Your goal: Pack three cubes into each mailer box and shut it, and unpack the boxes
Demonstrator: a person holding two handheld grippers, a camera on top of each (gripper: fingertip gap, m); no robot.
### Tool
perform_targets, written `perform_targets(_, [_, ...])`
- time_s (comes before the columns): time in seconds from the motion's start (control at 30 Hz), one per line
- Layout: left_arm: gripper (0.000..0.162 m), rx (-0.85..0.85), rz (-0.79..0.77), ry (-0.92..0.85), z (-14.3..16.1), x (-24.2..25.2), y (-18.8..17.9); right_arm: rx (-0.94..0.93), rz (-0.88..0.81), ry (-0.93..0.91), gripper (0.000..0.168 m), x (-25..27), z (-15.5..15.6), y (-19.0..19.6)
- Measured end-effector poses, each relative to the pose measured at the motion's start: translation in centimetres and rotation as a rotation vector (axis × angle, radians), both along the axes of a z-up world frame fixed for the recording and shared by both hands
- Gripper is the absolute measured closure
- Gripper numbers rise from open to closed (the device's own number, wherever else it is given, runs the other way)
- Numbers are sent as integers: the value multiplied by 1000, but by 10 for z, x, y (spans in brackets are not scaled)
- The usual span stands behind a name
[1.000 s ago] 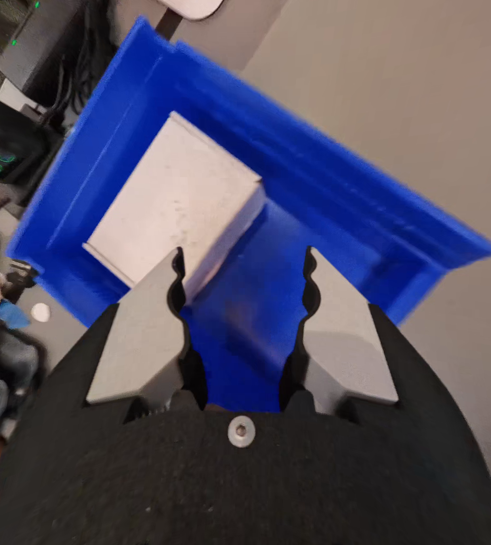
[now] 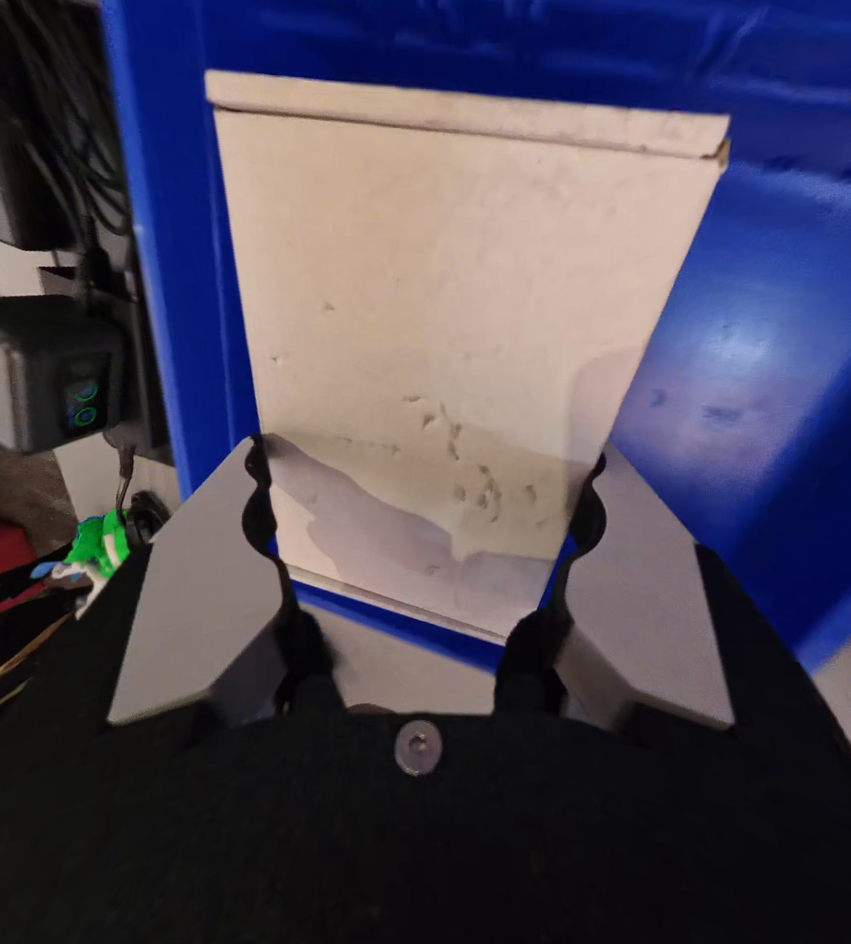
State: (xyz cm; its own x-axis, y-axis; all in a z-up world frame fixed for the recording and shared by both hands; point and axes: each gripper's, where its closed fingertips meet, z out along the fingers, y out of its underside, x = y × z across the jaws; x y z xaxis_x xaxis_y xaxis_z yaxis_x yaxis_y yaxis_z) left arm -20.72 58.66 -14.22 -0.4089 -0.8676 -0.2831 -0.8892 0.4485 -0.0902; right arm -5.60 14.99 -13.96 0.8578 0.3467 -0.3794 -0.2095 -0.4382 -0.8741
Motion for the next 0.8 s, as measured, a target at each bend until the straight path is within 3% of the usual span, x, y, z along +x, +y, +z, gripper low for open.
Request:
perform_targets(0.2, [45,-137,-5,-117,97,9,-64,2,46,-314,62,-5,-20,12])
perform_targets(0.27, [45,-203,-48,-156,123,25,-100,42,45,-376,68,-11,-11,20])
perform_targets(0.37, [45,-274,-149,-158,135,52,-161,125,33,-398,69,-18,14,35])
perform_targets(0.47, [45,-309,-262,-141,123,82,-220,188,-9,-423,69,-12,36,47])
perform_targets(0.6, [45,-344,-356,-82,80,114,-284,211,-121,-422,71,8,49,47])
perform_targets(0.73, [45,-395,-359,71,20,127,-321,97,-141,-602,81,22,26,31])
perform_targets(0.8, [45,-413,-353,135,-3,128,-331,21,-109,-640,73,21,9,27])
